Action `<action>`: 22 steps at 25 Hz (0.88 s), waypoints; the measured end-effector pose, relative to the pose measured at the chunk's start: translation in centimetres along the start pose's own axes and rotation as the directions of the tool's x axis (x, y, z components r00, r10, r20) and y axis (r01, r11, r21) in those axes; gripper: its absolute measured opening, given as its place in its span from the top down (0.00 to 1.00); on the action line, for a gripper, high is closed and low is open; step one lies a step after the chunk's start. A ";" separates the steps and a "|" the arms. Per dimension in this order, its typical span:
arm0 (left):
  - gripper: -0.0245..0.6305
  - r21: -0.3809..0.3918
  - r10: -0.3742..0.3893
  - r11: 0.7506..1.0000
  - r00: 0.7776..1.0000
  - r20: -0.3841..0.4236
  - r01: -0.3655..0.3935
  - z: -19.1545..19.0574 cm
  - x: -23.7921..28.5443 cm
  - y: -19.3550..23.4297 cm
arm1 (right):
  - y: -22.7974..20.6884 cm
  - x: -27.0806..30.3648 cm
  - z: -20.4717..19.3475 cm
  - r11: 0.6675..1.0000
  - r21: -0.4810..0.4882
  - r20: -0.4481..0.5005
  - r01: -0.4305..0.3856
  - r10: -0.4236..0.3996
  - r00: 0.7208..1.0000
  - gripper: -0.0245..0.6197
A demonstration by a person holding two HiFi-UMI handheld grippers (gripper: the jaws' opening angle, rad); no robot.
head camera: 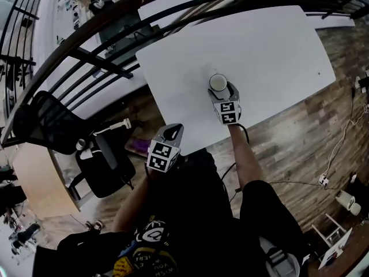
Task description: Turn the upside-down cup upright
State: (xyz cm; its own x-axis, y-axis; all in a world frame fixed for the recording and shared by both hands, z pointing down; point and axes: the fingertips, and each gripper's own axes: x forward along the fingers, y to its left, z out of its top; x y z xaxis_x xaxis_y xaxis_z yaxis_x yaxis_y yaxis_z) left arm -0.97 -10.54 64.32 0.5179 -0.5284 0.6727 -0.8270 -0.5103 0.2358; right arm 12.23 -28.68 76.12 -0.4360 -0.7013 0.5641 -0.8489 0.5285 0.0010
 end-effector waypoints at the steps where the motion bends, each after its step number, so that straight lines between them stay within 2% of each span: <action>1: 0.96 -0.002 0.010 1.000 1.000 -0.005 -0.010 -0.1 0.0 0.3 | -0.1 0.9 0.5 0.999 -0.023 -0.004 -0.031 0.031 1.000 0.38; 4: 0.96 -0.006 0.024 1.000 1.000 -0.020 -0.024 -0.6 0.1 0.6 | 0.3 3.0 0.9 0.993 -0.041 -0.011 -0.113 0.112 0.994 0.32; 9: 0.96 -0.028 -0.001 1.000 1.000 -0.017 0.000 0.2 0.7 0.4 | 0.3 3.8 1.3 0.995 -0.023 0.010 -0.095 0.095 0.995 0.33; 12: 0.96 -0.070 -0.030 0.997 0.999 0.023 0.032 2.6 0.7 1.0 | 1.8 2.0 1.7 0.993 -0.041 0.008 -0.112 0.113 0.994 0.33; 14: 0.96 -0.106 -0.035 0.993 0.998 0.058 0.041 5.1 0.9 1.8 | 3.9 -0.6 3.3 0.986 -0.067 0.037 -0.154 0.156 0.987 0.33; 16: 0.95 -0.146 -0.077 0.985 0.992 0.098 0.091 8.0 1.4 1.8 | 6.4 -3.6 5.6 0.973 -0.110 0.072 -0.201 0.210 0.975 0.33; 18: 0.60 -0.165 -0.157 0.971 0.980 0.119 0.175 10.5 2.4 0.6 | 8.7 -6.6 7.8 0.957 -0.168 0.098 -0.236 0.255 0.962 0.33; 20: 0.53 -0.130 -0.201 0.969 0.976 0.087 0.211 11.5 3.6 -0.8 | 10.6 -9.2 9.6 0.939 -0.251 0.106 -0.237 0.270 0.957 0.33; 22: 0.53 -0.093 -0.204 0.974 0.978 0.035 0.206 11.3 4.6 -1.7 | 11.9 -11.0 10.6 0.911 -0.362 0.101 -0.200 0.252 0.963 0.33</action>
State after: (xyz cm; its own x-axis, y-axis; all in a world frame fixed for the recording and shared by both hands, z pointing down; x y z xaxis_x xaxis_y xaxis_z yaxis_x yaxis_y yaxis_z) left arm 5.31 -19.78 59.05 0.6829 -0.4363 0.5859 -0.7190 -0.5430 0.4338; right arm 3.77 -19.82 61.19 -0.6634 -0.5902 0.4600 -0.5777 0.7947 0.1865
